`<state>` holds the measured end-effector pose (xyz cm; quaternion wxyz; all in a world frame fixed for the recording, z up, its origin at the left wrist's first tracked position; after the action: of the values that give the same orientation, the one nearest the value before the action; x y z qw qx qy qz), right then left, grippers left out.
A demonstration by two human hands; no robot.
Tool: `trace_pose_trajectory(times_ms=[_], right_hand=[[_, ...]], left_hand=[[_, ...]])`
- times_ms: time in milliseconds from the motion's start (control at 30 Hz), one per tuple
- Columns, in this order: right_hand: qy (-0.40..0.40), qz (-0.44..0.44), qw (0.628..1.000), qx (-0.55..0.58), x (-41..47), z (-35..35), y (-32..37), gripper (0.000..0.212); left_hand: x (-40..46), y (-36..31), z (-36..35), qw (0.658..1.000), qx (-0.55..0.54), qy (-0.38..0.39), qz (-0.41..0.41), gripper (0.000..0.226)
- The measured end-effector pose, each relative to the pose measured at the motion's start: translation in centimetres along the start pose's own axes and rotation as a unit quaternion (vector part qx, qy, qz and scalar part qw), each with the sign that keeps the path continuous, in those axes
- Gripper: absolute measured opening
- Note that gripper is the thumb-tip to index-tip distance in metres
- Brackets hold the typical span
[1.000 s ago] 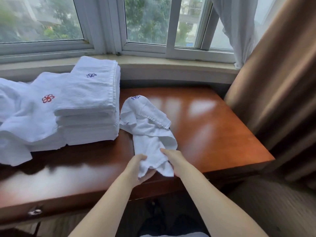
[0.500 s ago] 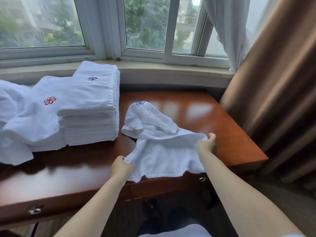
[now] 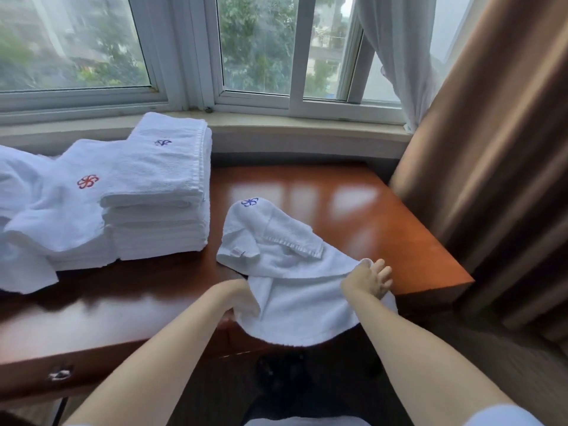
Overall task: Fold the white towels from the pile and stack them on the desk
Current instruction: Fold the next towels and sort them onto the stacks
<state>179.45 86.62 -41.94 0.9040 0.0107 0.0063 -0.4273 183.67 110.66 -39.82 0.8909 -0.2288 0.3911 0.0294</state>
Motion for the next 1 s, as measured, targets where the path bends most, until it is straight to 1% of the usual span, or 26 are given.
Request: trace_pose_trajectory(times_ms=[33, 67, 100, 133, 167, 200, 233, 300, 333, 367, 400, 433, 467, 533, 567, 600, 667, 700, 733, 800, 833, 867, 900, 933, 967, 1000], right_hand=[[-0.043, 0.030, 0.998, 0.016, -0.2, 0.3, 0.8, 0.036], [-0.073, 0.082, 0.993, 0.041, -0.5, 0.5, 1.8, 0.038], [-0.077, 0.151, 0.983, 0.067, -1.0, 0.6, 3.1, 0.044], [-0.055, 0.227, 0.968, 0.092, -1.4, 0.7, 4.3, 0.051], [-0.011, 0.297, 0.948, 0.111, -2.0, 0.7, 5.6, 0.056], [0.039, 0.357, 0.926, 0.114, -2.6, 0.5, 6.8, 0.061], [0.078, 0.404, 0.906, 0.094, -3.2, 0.2, 7.7, 0.068], [0.117, 0.458, 0.881, 0.016, -4.0, -0.9, 9.0, 0.080], [0.118, 0.465, 0.877, -0.018, -4.0, -1.2, 9.5, 0.082], [0.111, 0.463, 0.878, -0.042, -3.8, -1.4, 9.8, 0.083], [0.104, 0.457, 0.882, -0.052, -3.6, -1.5, 10.1, 0.083], [0.101, 0.450, 0.886, -0.051, -3.4, -1.6, 10.3, 0.083], [0.101, 0.444, 0.889, -0.036, -3.2, -1.6, 10.4, 0.082], [0.105, 0.442, 0.891, 0.016, -3.0, -1.6, 10.8, 0.081], [0.104, 0.445, 0.889, 0.038, -2.9, -1.5, 11.0, 0.082], [0.103, 0.448, 0.887, 0.055, -2.9, -1.4, 11.2, 0.085], [0.113, 0.439, 0.888, 0.079, -2.6, -1.3, 11.5, 0.091], [0.124, 0.430, 0.890, 0.086, -2.6, -1.2, 11.6, 0.092], [0.133, 0.421, 0.893, 0.093, -2.7, -1.2, 11.6, 0.092], [0.151, 0.406, 0.895, 0.109, -3.2, -1.3, 11.6, 0.088], [0.157, 0.406, 0.893, 0.117, -3.4, -1.4, 11.5, 0.087], [0.159, 0.409, 0.890, 0.123, -3.6, -1.3, 11.2, 0.087], [0.156, 0.414, 0.888, 0.125, -3.8, -1.3, 10.9, 0.089], [0.151, 0.423, 0.885, 0.121, -3.9, -1.2, 10.5, 0.092], [0.146, 0.436, 0.881, 0.113, -3.9, -1.1, 10.3, 0.096], [0.145, 0.444, 0.878, 0.108, -3.9, -0.9, 10.1, 0.101]], left_hand=[[0.0, -0.6, 0.3, 1.000, -0.012, -0.002, -0.015, 0.040], [0.2, -0.9, 0.5, 0.998, -0.041, -0.030, -0.039, 0.037], [0.6, -0.9, 0.6, 0.992, -0.084, -0.079, -0.059, 0.034], [1.1, -0.6, 0.8, 0.980, -0.121, -0.144, -0.071, 0.034], [1.5, -0.2, 0.9, 0.965, -0.150, -0.198, -0.082, 0.038], [1.9, 0.4, 1.1, 0.953, -0.171, -0.233, -0.088, 0.044], [2.4, 0.9, 1.2, 0.944, -0.189, -0.253, -0.091, 0.052], [3.2, 1.5, 1.8, 0.937, -0.221, -0.257, -0.089, 0.067], [3.7, 1.6, 2.1, 0.940, -0.214, -0.252, -0.087, 0.073], [4.3, 1.7, 2.4, 0.950, -0.180, -0.241, -0.082, 0.077], [4.9, 1.8, 2.7, 0.962, -0.135, -0.228, -0.070, 0.076], [5.6, 2.0, 2.9, 0.971, -0.092, -0.213, -0.061, 0.069], [6.1, 2.0, 3.3, 0.974, -0.065, -0.207, -0.057, 0.058], [7.0, 1.5, 4.5, 0.967, -0.063, -0.238, -0.062, 0.033], [7.1, 1.0, 5.1, 0.960, -0.071, -0.263, -0.065, 0.029], [7.6, 0.5, 5.8, 0.953, -0.078, -0.287, -0.059, 0.030], [7.8, -0.9, 6.6, 0.947, -0.107, -0.300, -0.042, 0.031], [7.7, -1.1, 6.7, 0.946, -0.128, -0.292, -0.050, 0.031], [7.6, -0.9, 6.5, 0.947, -0.166, -0.268, -0.069, 0.036], [7.1, 0.2, 5.6, 0.947, -0.220, -0.206, -0.112, 0.057], [6.9, 0.9, 5.0, 0.949, -0.224, -0.180, -0.126, 0.059], [6.9, 1.5, 4.6, 0.950, -0.227, -0.161, -0.142, 0.051], [6.8, 1.7, 4.3, 0.949, -0.234, -0.152, -0.145, 0.032], [6.3, 1.6, 4.3, 0.942, -0.262, -0.155, -0.145, 0.015], [5.7, 1.3, 4.4, 0.926, -0.315, -0.158, -0.138, 0.014], [5.1, 0.9, 4.7, 0.899, -0.389, -0.149, -0.136, 0.015]])
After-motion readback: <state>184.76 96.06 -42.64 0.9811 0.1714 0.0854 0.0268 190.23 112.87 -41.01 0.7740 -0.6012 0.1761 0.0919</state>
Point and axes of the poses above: each hand's wrist, its own x-axis towards the middle knuckle, its own z-axis out of the back of the hand, y = z × x, the point moved 1 cm from there along x, towards the middle knuckle, and after that the axes turned 13 degrees about -x, right-handed, at the moved point
